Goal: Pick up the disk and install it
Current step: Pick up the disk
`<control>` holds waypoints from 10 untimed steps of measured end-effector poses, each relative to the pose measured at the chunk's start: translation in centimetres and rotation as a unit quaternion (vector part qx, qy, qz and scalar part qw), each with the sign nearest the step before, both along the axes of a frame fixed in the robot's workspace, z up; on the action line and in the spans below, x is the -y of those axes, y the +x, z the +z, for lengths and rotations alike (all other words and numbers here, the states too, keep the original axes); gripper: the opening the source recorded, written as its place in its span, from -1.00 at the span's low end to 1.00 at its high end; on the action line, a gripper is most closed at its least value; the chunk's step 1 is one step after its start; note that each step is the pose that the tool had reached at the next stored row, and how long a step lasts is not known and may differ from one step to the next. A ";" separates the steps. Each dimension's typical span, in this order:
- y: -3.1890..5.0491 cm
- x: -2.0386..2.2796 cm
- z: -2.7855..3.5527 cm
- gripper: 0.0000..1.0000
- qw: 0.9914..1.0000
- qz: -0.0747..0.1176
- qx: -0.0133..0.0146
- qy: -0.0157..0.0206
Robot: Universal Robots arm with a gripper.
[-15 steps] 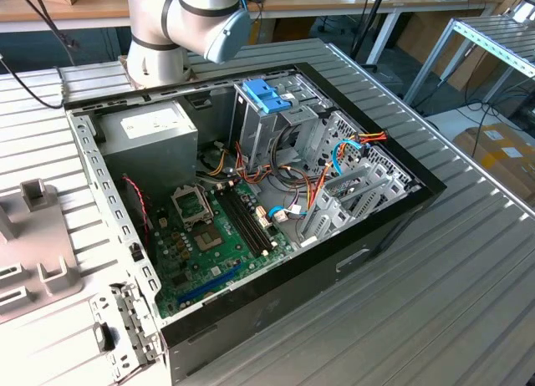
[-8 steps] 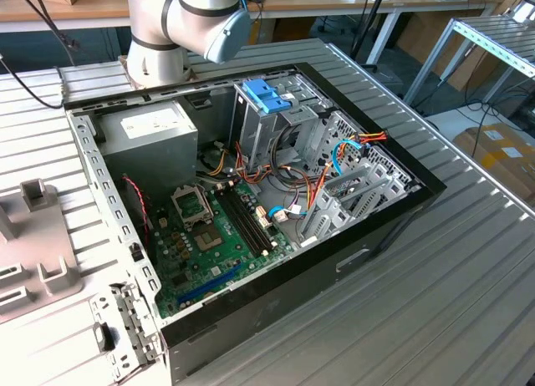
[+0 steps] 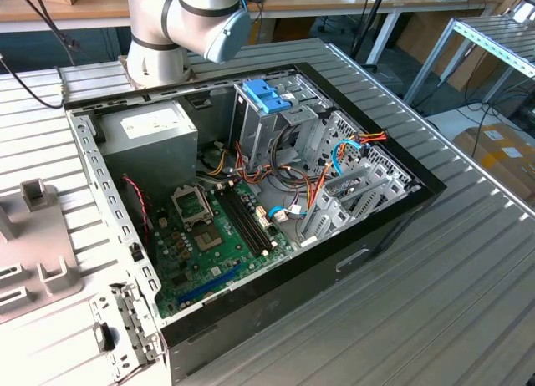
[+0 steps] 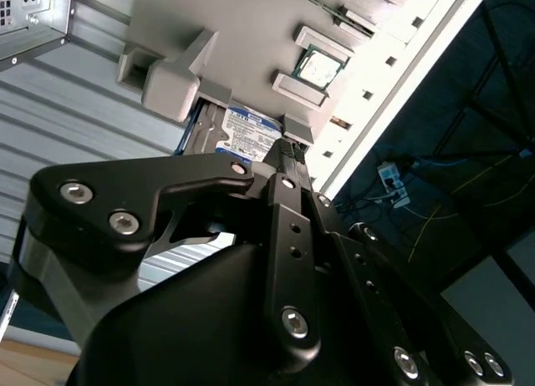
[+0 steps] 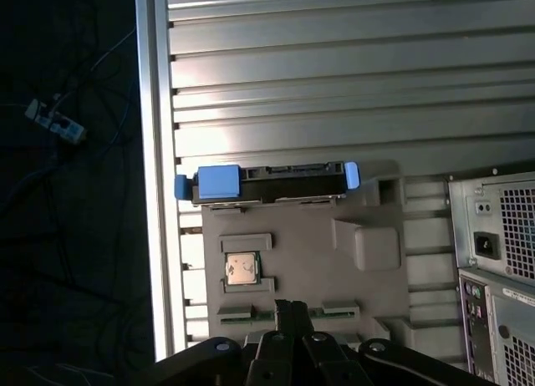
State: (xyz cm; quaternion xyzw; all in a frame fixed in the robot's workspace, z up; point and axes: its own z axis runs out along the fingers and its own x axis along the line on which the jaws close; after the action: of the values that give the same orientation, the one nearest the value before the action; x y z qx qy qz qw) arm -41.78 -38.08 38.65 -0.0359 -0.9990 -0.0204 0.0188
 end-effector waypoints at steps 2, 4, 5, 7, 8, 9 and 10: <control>0.00 0.00 0.00 -0.79 1.000 0.004 0.000 0.000; 0.00 0.00 0.00 -0.79 1.000 0.011 0.000 0.000; 0.00 0.00 0.00 -0.79 1.000 0.014 0.000 0.000; 0.00 0.00 0.01 -0.79 1.000 0.020 0.000 0.000; 0.00 0.00 0.01 -0.79 1.000 0.025 0.000 0.000; 0.00 0.00 0.00 -0.79 1.000 0.030 0.000 0.000; 0.00 0.00 0.00 -0.79 0.999 0.035 0.000 0.000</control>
State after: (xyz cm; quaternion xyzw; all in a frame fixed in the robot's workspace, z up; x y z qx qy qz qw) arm -41.78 -38.08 38.66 -0.0013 -0.9996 -0.0197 0.0195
